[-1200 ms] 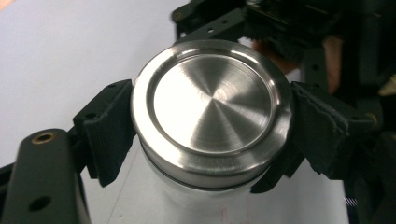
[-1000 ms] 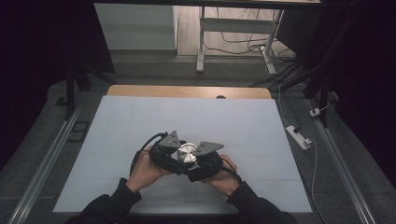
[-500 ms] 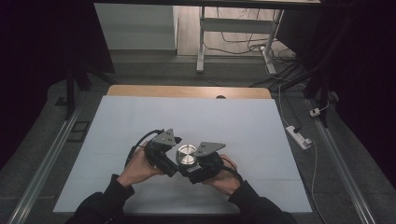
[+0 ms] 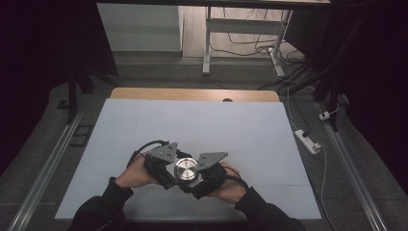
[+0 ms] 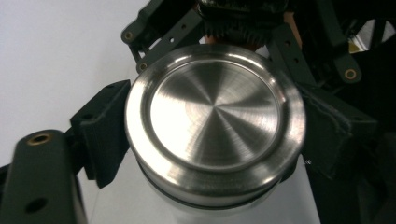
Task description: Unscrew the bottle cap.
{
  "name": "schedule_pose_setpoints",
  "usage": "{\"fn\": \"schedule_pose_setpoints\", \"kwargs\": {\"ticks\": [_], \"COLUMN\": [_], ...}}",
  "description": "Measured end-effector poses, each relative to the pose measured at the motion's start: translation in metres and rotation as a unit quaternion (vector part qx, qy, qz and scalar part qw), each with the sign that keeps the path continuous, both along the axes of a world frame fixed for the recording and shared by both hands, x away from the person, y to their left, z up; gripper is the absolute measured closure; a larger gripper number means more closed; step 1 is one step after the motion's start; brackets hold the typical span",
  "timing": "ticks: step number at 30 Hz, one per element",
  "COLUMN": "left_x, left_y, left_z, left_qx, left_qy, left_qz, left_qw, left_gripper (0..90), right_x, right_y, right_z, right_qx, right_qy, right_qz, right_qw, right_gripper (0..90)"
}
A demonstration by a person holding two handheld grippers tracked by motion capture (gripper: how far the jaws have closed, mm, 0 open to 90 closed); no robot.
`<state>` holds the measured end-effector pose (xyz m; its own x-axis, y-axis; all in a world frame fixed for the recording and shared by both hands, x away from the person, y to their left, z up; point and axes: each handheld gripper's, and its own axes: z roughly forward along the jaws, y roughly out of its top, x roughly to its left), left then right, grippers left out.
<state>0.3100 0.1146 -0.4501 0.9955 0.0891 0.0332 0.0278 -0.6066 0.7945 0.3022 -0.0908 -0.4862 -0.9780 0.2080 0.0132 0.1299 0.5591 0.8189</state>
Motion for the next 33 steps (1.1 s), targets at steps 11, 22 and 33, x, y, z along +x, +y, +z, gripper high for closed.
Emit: {"fn": "schedule_pose_setpoints", "kwargs": {"ticks": [11,22,33], "left_x": [0.003,0.004,0.004], "left_y": [-0.022,-0.029,-0.002], "left_z": [-0.004,-0.001,0.004], "left_qx": [0.004,-0.010,0.011], "left_qy": [0.040,0.062,0.026], "left_qz": [0.162,0.213,0.038], "left_qw": [0.9860,0.9750,0.9989], "left_gripper": [18.5,2.3,3.9], "right_x": [0.011,0.013,0.008], "right_y": [-0.003,-0.005,-0.005], "right_z": [-0.002,-0.003,0.000], "right_qx": [-0.019,-0.024,0.002], "right_qy": [0.004,-0.003,0.012], "right_qz": [-0.106,-0.135,-0.052], "right_qw": [0.9942,0.9906,0.9986], "right_gripper": [14.7,14.7,14.7]}}
